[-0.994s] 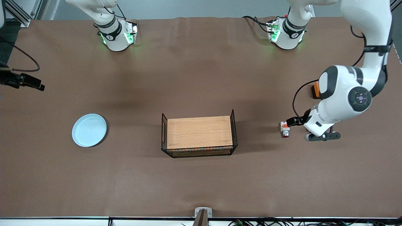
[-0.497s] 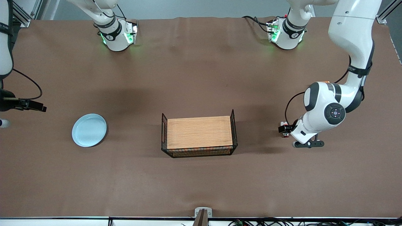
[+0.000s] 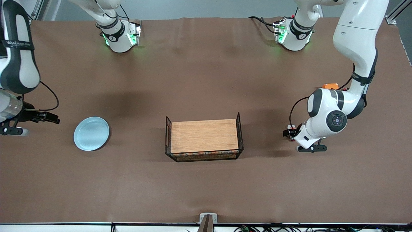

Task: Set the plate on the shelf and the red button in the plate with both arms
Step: 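Grasp the red button with the left gripper while the right gripper reaches the plate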

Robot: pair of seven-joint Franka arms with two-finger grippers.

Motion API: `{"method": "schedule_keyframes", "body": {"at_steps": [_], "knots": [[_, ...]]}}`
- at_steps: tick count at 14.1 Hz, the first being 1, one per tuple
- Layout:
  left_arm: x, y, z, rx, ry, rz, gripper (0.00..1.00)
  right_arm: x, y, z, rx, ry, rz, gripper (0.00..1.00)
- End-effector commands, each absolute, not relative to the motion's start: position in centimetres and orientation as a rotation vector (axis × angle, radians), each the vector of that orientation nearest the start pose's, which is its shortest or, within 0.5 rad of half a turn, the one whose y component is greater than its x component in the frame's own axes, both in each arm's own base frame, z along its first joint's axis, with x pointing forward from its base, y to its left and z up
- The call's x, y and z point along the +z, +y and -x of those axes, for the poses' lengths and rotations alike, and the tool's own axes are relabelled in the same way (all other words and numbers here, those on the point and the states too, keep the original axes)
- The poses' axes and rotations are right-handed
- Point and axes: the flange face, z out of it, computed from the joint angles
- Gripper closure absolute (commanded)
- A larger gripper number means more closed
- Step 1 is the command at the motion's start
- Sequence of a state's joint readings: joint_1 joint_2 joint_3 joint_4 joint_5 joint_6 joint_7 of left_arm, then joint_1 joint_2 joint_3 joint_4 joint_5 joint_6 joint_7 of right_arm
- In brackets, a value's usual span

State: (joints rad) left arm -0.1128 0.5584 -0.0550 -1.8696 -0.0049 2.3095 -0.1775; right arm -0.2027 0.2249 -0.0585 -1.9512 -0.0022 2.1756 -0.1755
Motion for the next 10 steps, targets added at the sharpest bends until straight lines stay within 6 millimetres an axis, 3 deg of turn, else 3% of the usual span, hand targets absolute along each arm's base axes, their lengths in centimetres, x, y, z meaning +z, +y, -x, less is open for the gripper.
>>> {"method": "schedule_keyframes", "body": {"at_steps": [1, 4, 8, 10], "knots": [[19.6, -10.6, -61.8, 0.177, -0.006, 3.136, 0.00, 32.2, -16.2, -57.9, -0.043, 0.124, 3.159, 0.00], [18.6, -10.7, -61.6, 0.194, -0.001, 3.135, 0.00, 27.7, -16.3, -58.5, -0.051, 0.173, 3.129, 0.00], [17.9, -10.6, -61.5, 0.194, -0.004, 3.136, 0.01, 23.7, -16.5, -58.8, -0.080, 0.188, 3.130, 0.00], [17.7, -10.6, -61.4, 0.201, -0.006, 3.134, 0.14, 22.2, -16.8, -58.7, -0.070, 0.197, 3.130, 0.01]]}}
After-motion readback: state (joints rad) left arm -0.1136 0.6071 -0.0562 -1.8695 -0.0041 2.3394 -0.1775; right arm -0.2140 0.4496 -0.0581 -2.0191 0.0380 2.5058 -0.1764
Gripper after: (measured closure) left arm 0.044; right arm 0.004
